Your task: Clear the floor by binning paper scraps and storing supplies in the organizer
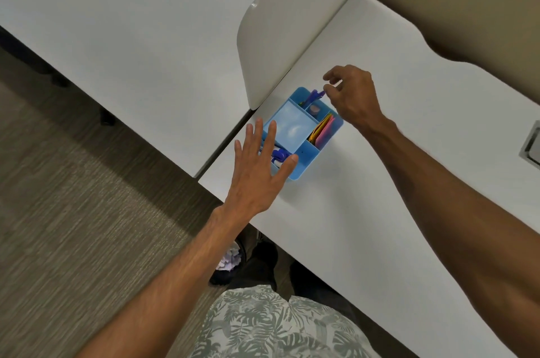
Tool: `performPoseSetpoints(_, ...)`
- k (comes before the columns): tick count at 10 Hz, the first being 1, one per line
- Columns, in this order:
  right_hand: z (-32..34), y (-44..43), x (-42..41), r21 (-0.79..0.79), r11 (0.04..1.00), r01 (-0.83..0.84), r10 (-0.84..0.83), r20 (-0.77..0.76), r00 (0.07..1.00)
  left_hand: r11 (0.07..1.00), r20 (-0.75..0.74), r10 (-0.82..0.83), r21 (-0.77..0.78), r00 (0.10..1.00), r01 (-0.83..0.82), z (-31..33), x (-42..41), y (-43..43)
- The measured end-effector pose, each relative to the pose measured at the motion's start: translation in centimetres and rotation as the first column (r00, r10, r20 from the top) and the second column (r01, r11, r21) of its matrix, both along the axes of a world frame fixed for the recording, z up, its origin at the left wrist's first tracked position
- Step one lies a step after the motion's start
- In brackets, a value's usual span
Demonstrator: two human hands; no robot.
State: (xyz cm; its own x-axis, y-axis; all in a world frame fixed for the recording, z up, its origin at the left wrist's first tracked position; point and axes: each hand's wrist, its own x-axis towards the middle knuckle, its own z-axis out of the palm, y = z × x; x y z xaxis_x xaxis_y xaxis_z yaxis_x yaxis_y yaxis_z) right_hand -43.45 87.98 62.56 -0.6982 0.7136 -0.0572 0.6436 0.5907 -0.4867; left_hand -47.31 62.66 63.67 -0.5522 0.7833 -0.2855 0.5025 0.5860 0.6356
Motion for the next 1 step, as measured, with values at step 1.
performPoseSetpoints(1, 1.49, -0.27, 1.16, 0.091, 0.996, 0.010, -0.006, -0.039, 0.999, 0.999, -0.089, -0.020, 0.038, 0.996, 0.024, 0.64, -0.03, 0.32)
